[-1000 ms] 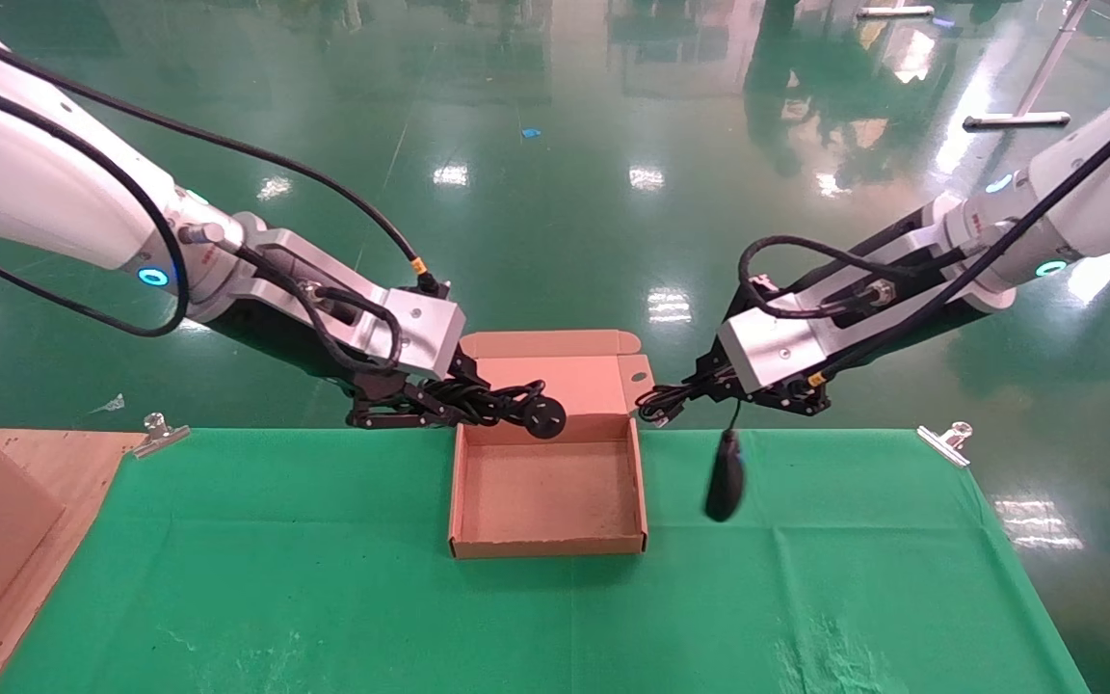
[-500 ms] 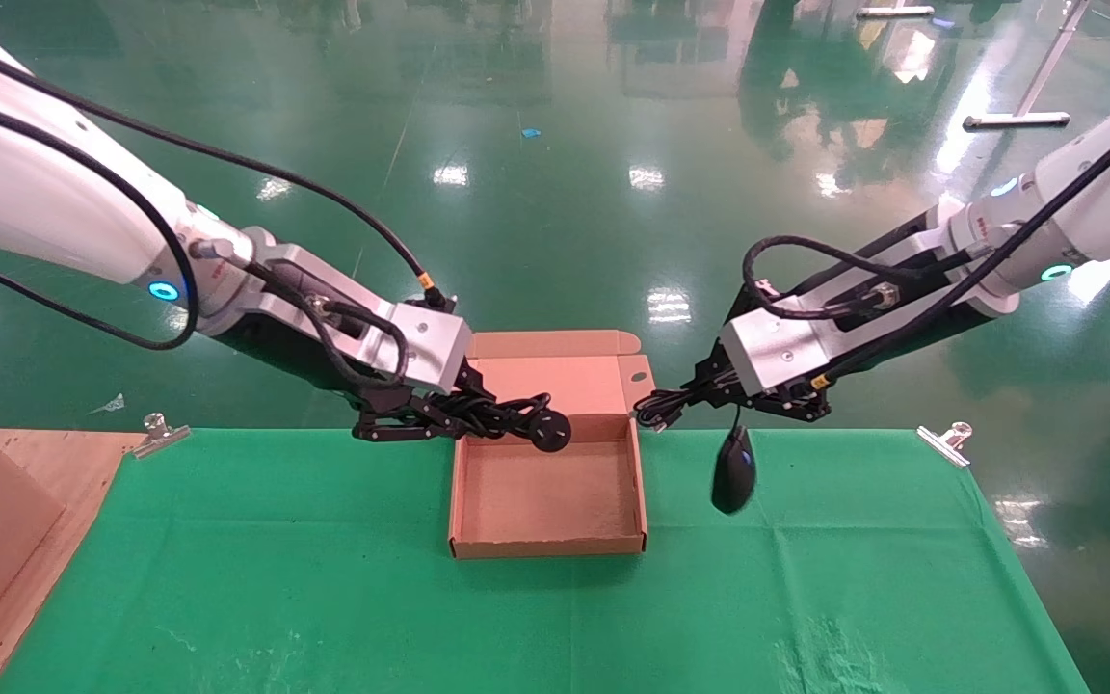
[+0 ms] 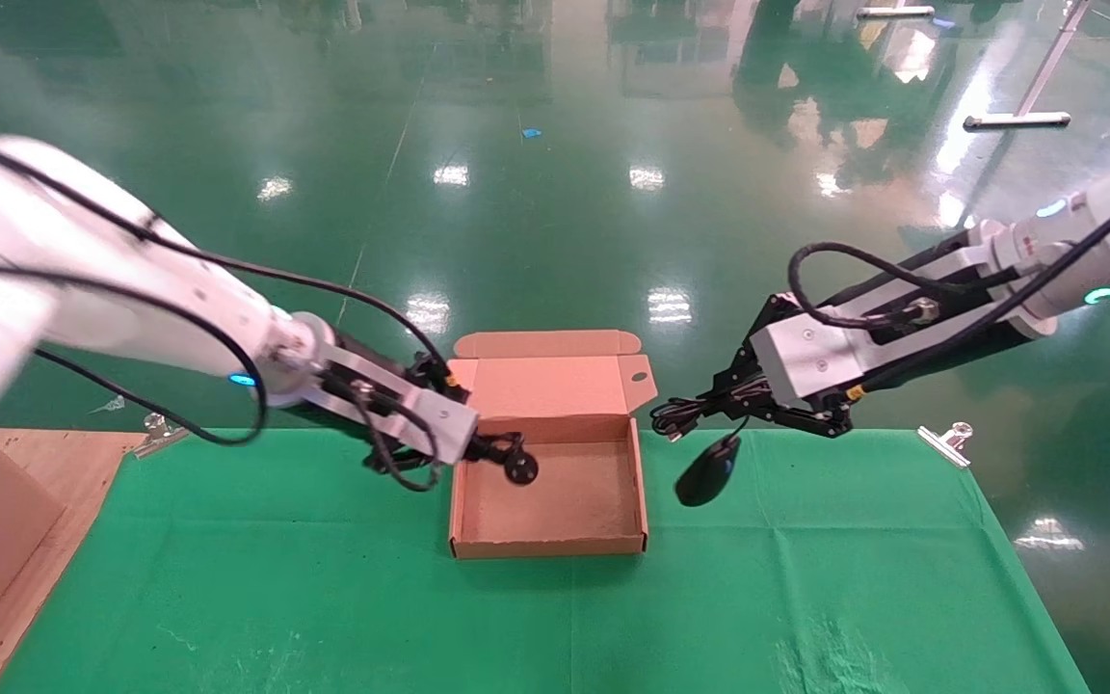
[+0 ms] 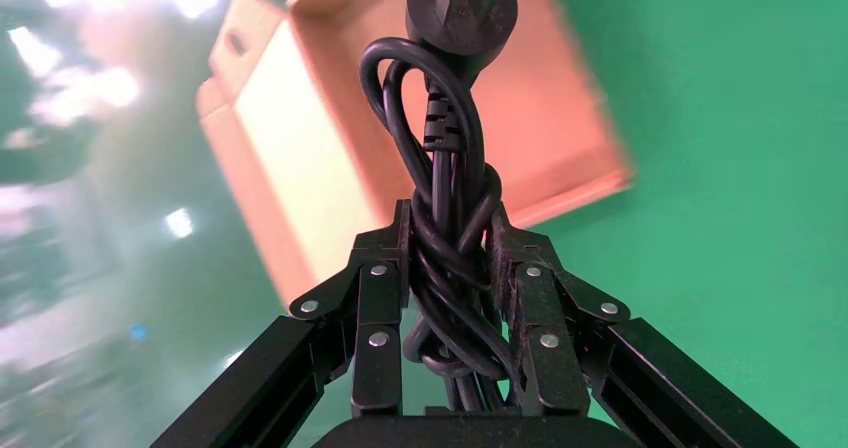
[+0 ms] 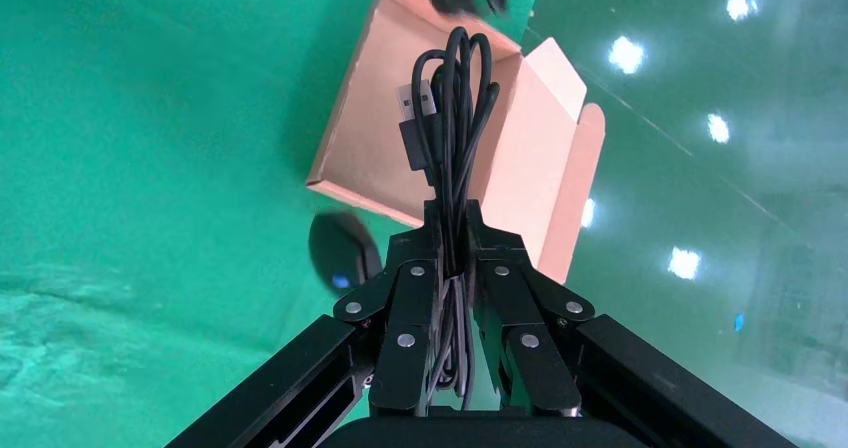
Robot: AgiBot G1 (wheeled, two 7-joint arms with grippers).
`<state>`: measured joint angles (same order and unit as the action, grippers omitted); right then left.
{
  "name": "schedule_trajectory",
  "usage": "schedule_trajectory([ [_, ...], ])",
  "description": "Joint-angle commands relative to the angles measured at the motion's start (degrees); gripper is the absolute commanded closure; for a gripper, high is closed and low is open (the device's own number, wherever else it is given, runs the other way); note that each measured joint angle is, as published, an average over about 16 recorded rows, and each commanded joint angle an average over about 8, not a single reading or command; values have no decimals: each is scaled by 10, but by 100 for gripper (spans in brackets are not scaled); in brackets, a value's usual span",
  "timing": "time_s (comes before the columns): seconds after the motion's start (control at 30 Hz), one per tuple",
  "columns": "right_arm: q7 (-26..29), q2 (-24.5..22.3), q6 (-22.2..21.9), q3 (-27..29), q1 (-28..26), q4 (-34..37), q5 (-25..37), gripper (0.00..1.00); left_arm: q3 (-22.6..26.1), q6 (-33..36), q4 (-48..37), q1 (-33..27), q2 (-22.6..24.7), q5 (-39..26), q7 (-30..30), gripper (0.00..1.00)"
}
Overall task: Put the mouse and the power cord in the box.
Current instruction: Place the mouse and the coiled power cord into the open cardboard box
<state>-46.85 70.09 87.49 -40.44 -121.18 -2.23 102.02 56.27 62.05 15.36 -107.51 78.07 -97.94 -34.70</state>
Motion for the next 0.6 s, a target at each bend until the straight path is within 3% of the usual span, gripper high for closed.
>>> schedule_trajectory([
  [0.03,-3,-5,3,2,1,2,-2,100,7,-44,18,20,2,-7,0,100],
  [0.3,-20,-18,-1,6,24,10,-9,100,13,-218,86,118,4,46,8,100],
  [0.6,-33,-28,-26,5,54,19,-7,100,35,-298,124,181,3,127,-1,100],
])
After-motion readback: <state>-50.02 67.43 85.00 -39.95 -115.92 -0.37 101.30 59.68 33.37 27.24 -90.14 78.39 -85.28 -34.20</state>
